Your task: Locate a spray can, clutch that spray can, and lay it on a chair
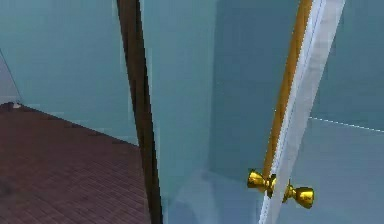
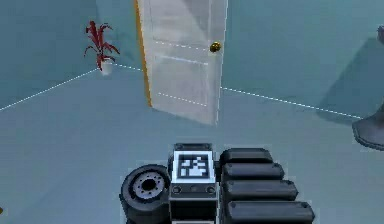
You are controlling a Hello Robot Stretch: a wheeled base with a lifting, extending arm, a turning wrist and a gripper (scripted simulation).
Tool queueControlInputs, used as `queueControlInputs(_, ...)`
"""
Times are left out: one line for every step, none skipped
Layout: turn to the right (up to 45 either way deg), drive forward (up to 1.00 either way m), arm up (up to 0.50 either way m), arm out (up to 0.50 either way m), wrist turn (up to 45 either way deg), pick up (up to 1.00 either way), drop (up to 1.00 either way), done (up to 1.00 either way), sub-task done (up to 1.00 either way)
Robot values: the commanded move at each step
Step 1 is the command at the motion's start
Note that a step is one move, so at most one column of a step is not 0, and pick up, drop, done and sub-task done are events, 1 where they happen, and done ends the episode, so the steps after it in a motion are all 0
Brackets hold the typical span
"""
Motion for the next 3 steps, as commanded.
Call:
queueControlInputs(-24.0, 0.00, 0.00, 0.00, 0.0, 0.00, 0.00, 0.00, 0.00)
queueControlInputs(0.0, 0.55, 0.00, 0.00, 0.0, 0.00, 0.00, 0.00, 0.00)
queueControlInputs(-24.0, 0.00, 0.00, 0.00, 0.0, 0.00, 0.00, 0.00, 0.00)
